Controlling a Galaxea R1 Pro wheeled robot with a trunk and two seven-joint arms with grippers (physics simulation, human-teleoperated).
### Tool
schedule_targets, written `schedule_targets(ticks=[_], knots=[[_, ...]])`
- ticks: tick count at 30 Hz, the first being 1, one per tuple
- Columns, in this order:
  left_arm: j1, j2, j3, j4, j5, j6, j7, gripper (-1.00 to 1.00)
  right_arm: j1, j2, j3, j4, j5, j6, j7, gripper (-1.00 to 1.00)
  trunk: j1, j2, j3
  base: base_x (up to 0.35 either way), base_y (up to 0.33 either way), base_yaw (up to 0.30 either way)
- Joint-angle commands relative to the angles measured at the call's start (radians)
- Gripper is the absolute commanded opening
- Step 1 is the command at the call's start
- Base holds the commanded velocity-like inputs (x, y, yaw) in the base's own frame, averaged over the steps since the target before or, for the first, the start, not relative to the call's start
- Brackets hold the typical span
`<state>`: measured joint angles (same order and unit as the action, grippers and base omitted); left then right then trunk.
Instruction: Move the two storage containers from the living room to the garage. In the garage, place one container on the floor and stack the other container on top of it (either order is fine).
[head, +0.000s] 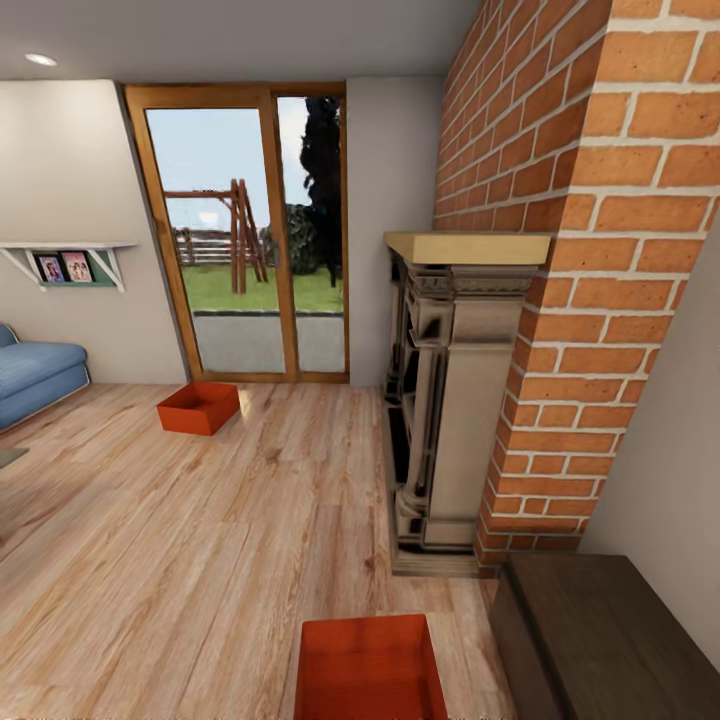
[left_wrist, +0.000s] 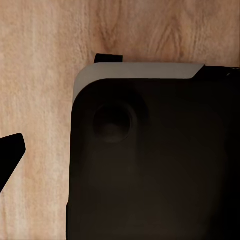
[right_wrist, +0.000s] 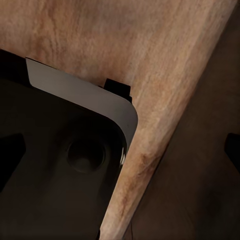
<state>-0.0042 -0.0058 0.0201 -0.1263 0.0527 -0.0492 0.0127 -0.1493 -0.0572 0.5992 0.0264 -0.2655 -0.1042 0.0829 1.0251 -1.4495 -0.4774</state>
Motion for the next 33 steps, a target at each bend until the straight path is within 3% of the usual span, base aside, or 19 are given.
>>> schedule_targets(ticks=[1, 33], knots=[[0.0, 0.0, 0.001, 0.0, 0.006, -0.003, 0.002, 1.0, -0.001, 0.0, 0.007, 0.003, -0.011, -0.006, 0.006, 1.0, 0.0, -0.001, -0.002, 0.0, 0.0, 0.0], [0.0, 0.0, 0.001, 0.0, 0.006, -0.003, 0.002, 1.0, -0.001, -0.001, 0.008, 0.003, -0.009, -0.006, 0.006, 1.0, 0.0, -0.001, -0.053, 0.0, 0.0, 0.0]])
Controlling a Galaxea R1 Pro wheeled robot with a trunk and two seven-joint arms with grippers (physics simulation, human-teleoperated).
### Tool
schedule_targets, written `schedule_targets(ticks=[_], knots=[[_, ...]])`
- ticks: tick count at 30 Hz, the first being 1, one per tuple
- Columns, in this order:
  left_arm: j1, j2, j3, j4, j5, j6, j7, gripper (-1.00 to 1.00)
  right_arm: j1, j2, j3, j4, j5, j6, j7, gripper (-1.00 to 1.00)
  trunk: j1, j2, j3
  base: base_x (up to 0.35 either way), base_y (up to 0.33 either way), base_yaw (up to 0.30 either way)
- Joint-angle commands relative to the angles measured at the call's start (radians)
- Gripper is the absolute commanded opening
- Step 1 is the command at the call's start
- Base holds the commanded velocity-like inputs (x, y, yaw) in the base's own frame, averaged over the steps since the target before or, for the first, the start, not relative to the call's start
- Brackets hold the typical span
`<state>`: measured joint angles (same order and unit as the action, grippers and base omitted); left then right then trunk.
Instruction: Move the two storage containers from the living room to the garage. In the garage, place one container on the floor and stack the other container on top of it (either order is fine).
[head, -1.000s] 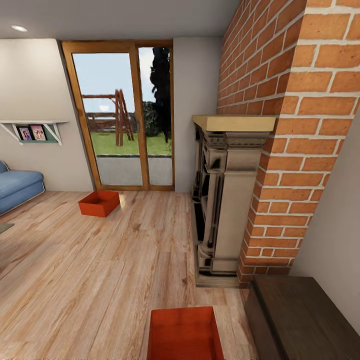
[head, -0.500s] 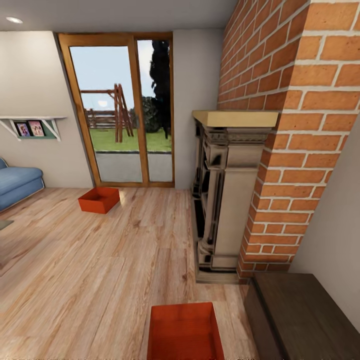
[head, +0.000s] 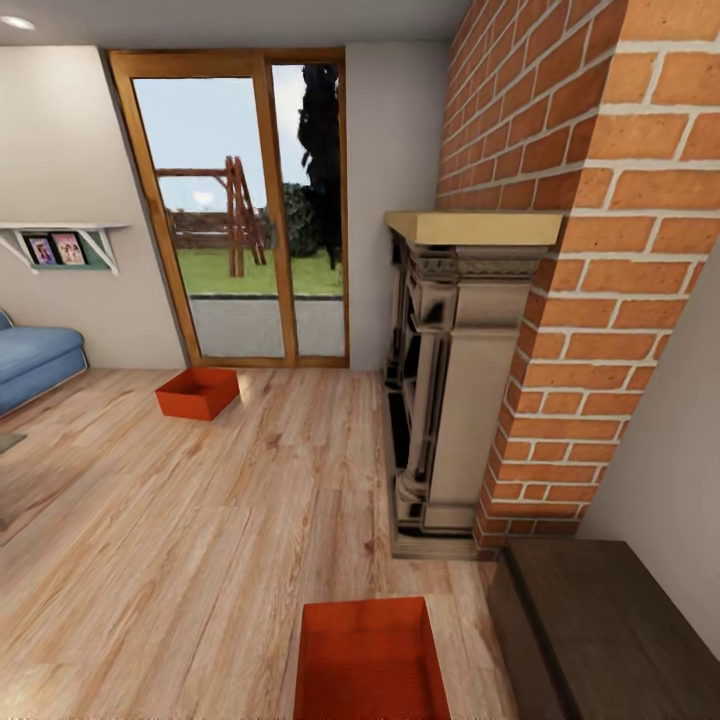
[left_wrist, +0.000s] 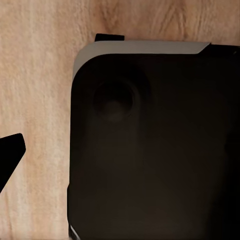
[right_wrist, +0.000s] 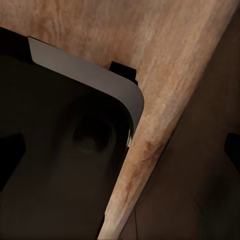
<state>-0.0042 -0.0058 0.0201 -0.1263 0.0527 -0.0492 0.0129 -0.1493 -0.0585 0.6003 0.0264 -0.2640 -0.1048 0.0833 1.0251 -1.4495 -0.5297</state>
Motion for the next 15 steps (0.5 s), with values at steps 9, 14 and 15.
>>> schedule_targets(ticks=[9, 14, 15], knots=[[0.0, 0.0, 0.001, 0.001, 0.006, -0.003, 0.002, 1.0, -0.001, 0.0, 0.006, 0.003, -0.012, -0.006, 0.006, 1.0, 0.0, 0.0, -0.015, 0.0, 0.0, 0.0], [0.0, 0.0, 0.001, 0.001, 0.006, -0.003, 0.002, 1.0, -0.001, 0.0, 0.006, 0.003, -0.012, -0.006, 0.006, 1.0, 0.0, 0.0, -0.023, 0.0, 0.0, 0.0], [0.0, 0.0, 0.001, 0.001, 0.006, -0.003, 0.002, 1.0, -0.001, 0.0, 0.006, 0.003, -0.012, -0.006, 0.006, 1.0, 0.0, 0.0, -0.025, 0.0, 0.0, 0.0]])
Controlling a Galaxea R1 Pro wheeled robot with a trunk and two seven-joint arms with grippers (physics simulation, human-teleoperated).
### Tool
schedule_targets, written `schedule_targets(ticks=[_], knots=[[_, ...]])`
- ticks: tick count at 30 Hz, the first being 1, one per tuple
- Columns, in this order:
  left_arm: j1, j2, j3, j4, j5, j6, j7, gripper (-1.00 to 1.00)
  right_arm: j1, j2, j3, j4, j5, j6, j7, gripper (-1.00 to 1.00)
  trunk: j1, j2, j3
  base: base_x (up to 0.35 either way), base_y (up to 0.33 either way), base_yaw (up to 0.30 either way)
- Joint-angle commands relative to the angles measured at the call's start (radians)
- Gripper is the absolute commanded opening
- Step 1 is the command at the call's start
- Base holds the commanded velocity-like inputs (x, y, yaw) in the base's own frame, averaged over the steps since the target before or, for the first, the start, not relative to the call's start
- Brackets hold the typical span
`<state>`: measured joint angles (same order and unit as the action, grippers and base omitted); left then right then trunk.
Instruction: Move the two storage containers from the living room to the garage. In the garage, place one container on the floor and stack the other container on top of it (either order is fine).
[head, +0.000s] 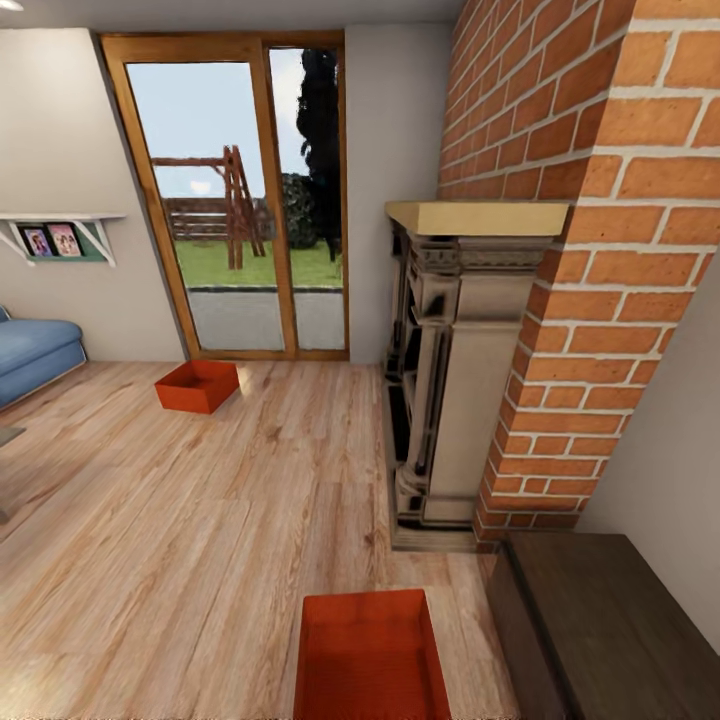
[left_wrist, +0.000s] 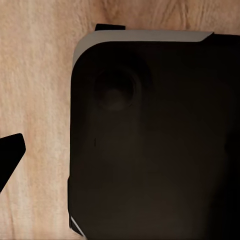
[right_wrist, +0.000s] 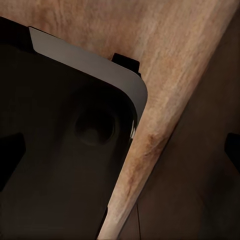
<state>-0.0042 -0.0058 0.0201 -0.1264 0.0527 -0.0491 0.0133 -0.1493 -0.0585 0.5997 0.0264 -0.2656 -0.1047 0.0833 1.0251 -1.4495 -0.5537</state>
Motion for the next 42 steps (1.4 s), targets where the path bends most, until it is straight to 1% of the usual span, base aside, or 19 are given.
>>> schedule_targets(ticks=[1, 42], knots=[[0.0, 0.0, 0.001, 0.001, 0.006, -0.003, 0.001, 1.0, -0.001, 0.0, 0.007, 0.003, -0.011, -0.006, 0.006, 1.0, 0.0, 0.0, -0.003, 0.0, 0.0, 0.0], [0.0, 0.0, 0.001, 0.001, 0.006, -0.003, 0.001, 1.0, -0.001, -0.001, 0.008, 0.003, -0.011, -0.006, 0.005, 1.0, 0.0, 0.0, -0.068, 0.0, 0.0, 0.0]])
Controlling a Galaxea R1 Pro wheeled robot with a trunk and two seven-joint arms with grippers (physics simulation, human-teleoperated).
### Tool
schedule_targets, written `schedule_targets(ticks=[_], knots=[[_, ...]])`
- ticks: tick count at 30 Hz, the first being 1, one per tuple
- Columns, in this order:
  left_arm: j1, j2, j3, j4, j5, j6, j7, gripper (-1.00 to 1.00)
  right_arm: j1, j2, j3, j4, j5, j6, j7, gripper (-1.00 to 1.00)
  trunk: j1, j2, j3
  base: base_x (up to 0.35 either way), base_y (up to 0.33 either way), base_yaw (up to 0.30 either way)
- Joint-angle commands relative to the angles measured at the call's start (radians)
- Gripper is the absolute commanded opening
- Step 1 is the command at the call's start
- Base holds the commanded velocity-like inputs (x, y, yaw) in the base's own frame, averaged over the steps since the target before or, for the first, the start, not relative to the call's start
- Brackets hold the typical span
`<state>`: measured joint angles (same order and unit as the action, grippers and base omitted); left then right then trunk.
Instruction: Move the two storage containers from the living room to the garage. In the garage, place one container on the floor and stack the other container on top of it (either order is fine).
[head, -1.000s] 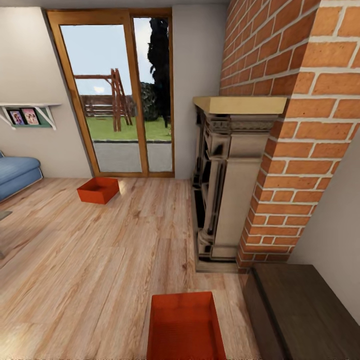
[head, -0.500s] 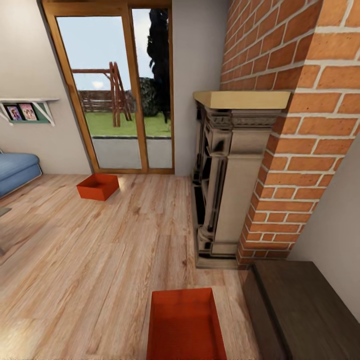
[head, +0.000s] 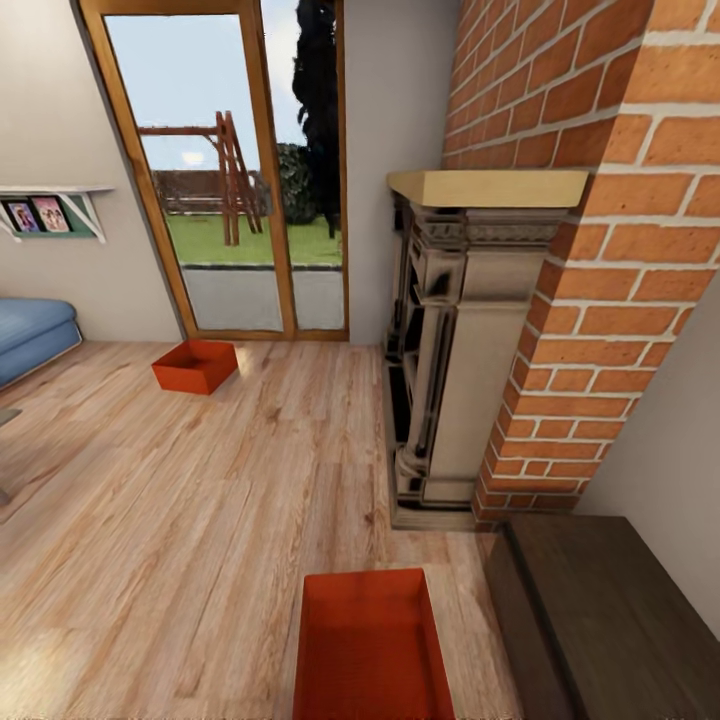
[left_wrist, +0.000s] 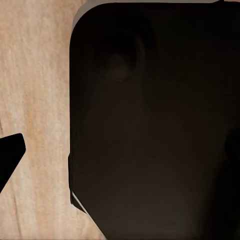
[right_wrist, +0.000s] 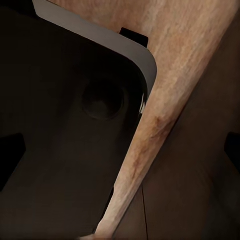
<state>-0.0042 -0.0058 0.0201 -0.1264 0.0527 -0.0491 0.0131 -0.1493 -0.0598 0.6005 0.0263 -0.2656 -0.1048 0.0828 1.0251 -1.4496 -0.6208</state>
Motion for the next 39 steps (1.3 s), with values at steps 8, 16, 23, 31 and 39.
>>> schedule_targets(ticks=[8, 16, 23, 31, 39], knots=[[0.0, 0.0, 0.001, 0.001, 0.006, -0.003, 0.001, 1.0, -0.001, 0.0, 0.007, 0.003, -0.011, -0.006, 0.006, 1.0, 0.0, 0.0, -0.014, 0.0, 0.0, 0.0], [0.0, 0.0, 0.001, 0.001, 0.006, -0.003, 0.001, 1.0, -0.001, 0.0, 0.007, 0.003, -0.011, -0.006, 0.006, 1.0, 0.0, 0.0, -0.026, 0.0, 0.0, 0.0], [0.0, 0.0, 0.001, 0.001, 0.006, -0.003, 0.001, 1.0, -0.001, 0.0, 0.006, 0.003, -0.011, -0.006, 0.006, 1.0, 0.0, 0.0, -0.038, 0.0, 0.0, 0.0], [0.0, 0.0, 0.001, 0.001, 0.006, -0.003, 0.002, 1.0, -0.001, 0.0, 0.006, 0.003, -0.011, -0.006, 0.006, 1.0, 0.0, 0.0, -0.05, 0.0, 0.0, 0.0], [0.0, 0.0, 0.001, 0.001, 0.006, -0.003, 0.002, 1.0, -0.001, 0.0, 0.006, 0.003, -0.011, -0.006, 0.006, 1.0, 0.0, 0.0, -0.063, 0.0, 0.0, 0.0]])
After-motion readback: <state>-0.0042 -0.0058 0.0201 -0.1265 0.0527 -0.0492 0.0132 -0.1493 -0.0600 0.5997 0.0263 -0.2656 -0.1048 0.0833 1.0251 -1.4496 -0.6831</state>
